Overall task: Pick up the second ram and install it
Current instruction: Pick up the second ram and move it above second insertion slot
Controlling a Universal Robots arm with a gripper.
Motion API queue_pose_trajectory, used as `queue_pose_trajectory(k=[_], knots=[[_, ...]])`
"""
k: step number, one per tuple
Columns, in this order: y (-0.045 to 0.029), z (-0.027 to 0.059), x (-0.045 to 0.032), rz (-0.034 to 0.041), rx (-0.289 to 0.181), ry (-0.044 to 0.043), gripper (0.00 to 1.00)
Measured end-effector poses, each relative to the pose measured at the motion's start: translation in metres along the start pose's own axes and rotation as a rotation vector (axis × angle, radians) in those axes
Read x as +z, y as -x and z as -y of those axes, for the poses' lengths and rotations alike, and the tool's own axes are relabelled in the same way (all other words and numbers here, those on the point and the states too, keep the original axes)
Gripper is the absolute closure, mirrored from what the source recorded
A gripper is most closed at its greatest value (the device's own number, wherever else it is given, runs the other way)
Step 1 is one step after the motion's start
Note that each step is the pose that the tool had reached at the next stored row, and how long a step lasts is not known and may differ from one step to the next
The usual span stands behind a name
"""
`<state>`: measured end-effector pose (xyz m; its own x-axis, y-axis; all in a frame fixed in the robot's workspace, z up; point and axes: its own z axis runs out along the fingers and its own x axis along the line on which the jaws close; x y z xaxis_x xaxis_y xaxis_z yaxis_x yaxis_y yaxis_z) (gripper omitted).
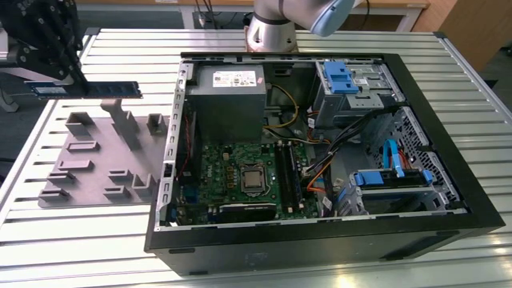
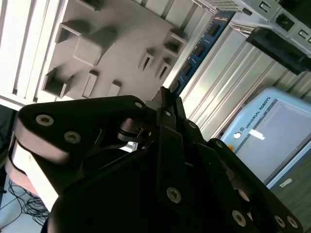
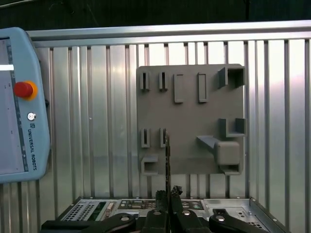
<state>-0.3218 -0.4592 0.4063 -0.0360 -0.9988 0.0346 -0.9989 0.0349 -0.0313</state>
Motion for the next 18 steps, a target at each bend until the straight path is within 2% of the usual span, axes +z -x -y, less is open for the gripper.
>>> queue_pose_trajectory(k=[18], knots=[[0.0016, 0.0431, 0.0013, 0.0001, 0.000, 0.0000, 0.86]])
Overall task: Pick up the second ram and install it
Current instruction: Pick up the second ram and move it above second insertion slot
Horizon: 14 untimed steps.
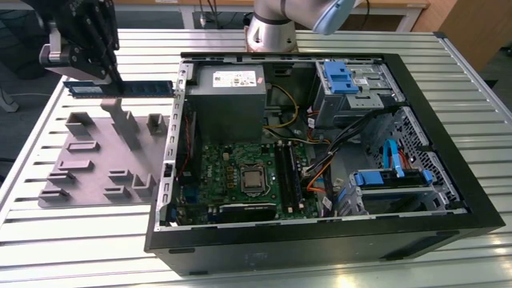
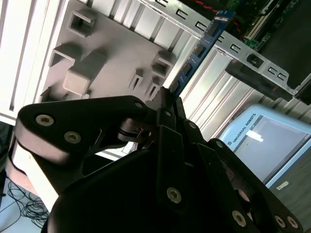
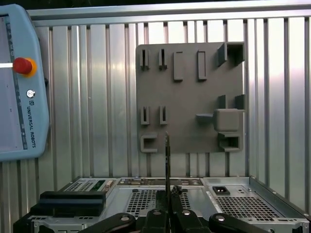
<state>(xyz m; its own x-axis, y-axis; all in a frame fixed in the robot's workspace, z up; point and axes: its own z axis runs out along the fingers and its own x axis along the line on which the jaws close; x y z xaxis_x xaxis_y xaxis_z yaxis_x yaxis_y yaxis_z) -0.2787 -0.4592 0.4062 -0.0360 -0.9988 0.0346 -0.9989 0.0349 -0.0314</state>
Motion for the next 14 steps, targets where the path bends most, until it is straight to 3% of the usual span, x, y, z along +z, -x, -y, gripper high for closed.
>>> queue_pose_trajectory(k=[14], knots=[[0.0012, 0.0323, 0.0009, -0.0001, 0.000, 0.0001, 0.86]])
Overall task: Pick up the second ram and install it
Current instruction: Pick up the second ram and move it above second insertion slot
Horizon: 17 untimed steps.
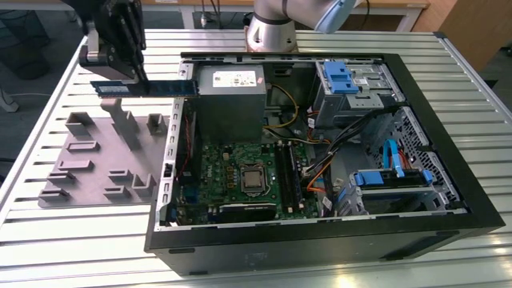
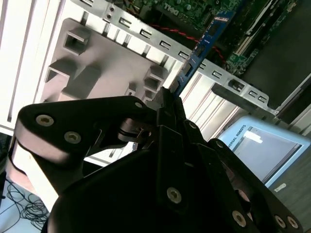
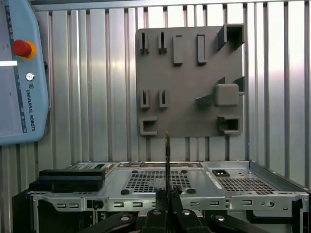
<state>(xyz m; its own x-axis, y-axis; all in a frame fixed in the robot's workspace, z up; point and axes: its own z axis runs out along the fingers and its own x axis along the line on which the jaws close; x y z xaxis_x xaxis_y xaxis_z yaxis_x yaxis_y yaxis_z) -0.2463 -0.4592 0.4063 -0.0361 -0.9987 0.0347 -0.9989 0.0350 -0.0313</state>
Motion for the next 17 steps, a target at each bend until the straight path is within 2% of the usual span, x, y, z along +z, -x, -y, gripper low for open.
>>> queue_pose_trajectory(k=[9, 17], knots=[[0.0011, 0.0303, 0.0009, 0.0000, 0.000, 0.0000, 0.86], [0.0019, 0.0525, 0.0017, 0.0001, 0.000, -0.0001, 0.86]])
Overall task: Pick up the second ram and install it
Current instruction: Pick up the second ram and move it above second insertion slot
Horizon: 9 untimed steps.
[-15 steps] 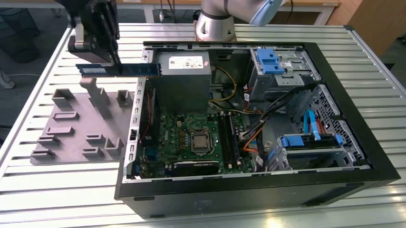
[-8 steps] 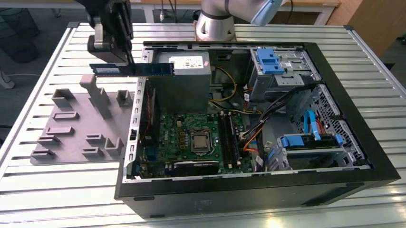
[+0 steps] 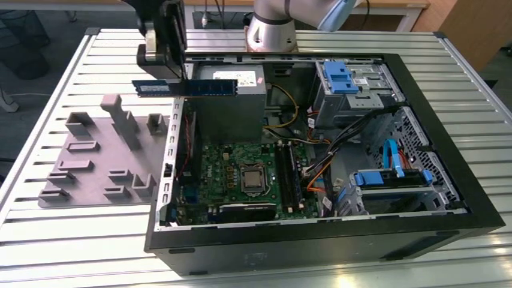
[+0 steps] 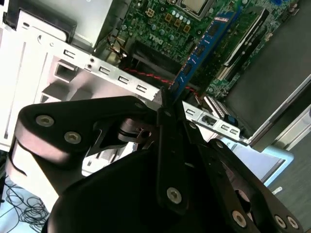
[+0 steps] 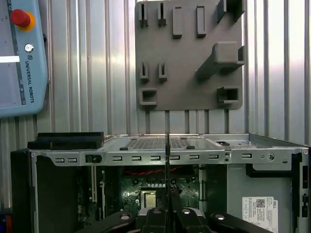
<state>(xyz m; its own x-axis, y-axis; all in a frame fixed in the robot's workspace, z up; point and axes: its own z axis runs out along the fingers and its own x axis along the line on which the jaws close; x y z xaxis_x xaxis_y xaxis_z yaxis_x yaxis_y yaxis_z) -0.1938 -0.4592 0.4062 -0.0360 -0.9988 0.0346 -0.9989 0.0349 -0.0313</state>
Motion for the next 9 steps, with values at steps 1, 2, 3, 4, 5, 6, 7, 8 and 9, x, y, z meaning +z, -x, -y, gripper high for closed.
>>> queue_pose_trajectory(k=[1, 2, 3, 4, 5, 6, 7, 8, 9], knots=[[0.0000, 0.0009, 0.0000, 0.0000, 0.000, 0.0000, 0.86], [0.0000, 0.0010, 0.0000, 0.0000, 0.000, 0.0000, 0.86], [0.0000, 0.0012, 0.0001, 0.0000, 0.000, 0.0000, 0.86], [0.0000, 0.0015, 0.0000, 0.0000, 0.000, 0.0000, 0.86], [0.0001, 0.0017, 0.0000, 0.0000, 0.000, 0.0001, 0.86], [0.0001, 0.0019, 0.0000, 0.0000, 0.000, 0.0001, 0.86], [0.0001, 0.0021, 0.0001, 0.0000, 0.000, 0.0000, 0.86], [0.0001, 0.0024, 0.0000, -0.0001, 0.000, 0.0001, 0.86], [0.0001, 0.0026, 0.0000, -0.0001, 0.000, 0.0001, 0.86]])
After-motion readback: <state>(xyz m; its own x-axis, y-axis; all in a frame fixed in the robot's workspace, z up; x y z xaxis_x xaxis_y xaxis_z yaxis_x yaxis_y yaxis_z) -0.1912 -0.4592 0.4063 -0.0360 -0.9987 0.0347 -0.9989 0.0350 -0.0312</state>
